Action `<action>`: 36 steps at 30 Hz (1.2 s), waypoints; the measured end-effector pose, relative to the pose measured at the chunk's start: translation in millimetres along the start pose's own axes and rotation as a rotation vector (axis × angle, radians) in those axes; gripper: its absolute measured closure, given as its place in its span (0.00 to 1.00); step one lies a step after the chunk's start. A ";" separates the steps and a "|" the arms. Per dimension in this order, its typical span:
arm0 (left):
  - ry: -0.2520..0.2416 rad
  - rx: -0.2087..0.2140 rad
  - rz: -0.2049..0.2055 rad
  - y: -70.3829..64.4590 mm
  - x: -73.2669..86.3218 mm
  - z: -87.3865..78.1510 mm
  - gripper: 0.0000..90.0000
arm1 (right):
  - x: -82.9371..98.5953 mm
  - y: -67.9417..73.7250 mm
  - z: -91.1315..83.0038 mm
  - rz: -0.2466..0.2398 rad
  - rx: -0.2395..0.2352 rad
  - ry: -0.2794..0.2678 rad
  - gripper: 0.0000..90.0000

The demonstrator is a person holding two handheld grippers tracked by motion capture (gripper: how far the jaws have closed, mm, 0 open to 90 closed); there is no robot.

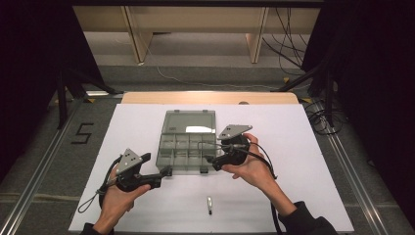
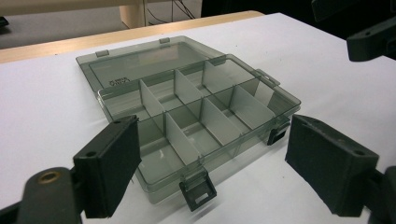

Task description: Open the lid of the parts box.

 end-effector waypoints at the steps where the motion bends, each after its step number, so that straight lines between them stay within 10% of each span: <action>1: -0.001 0.004 0.001 -1.3 0.7 -0.5 0.19 | 0.9 1.3 -0.4 -0.004 -0.001 0.003 0.21; 36: -0.022 0.024 -0.002 -15.3 4.8 -4.6 0.19 | 35.9 59.4 12.7 -0.044 -0.132 0.127 0.23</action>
Point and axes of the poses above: each handheld gripper's, and its own axes: z roughly forward along the jaws, x roughly out of its underside, y roughly to its left, the point moved 8 cm from there along z, roughly forward along the jaws, and after that the axes turned 14 degrees about -z, right-handed, at the moved point
